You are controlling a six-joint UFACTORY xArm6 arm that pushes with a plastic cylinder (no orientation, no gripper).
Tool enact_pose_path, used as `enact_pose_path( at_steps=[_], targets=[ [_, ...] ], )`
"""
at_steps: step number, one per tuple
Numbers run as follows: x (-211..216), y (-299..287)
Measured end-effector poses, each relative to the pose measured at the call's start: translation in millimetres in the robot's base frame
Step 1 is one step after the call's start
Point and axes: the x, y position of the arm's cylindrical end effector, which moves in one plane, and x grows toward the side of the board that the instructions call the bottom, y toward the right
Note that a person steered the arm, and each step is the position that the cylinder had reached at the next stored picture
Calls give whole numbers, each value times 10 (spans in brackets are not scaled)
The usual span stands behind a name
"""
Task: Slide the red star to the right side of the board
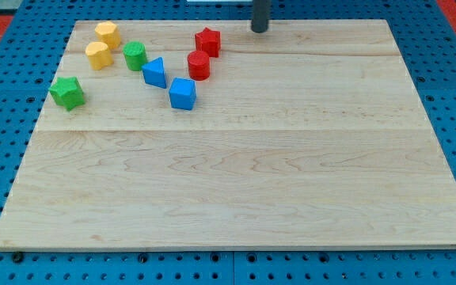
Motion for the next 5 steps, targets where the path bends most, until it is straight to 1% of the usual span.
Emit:
enact_pose_path(
  at_steps=[1,2,3,4,5],
  targets=[
    [-2,-1275],
    [-46,-1754],
    [46,-1145],
    [444,-1007],
    [701,-436]
  ],
)
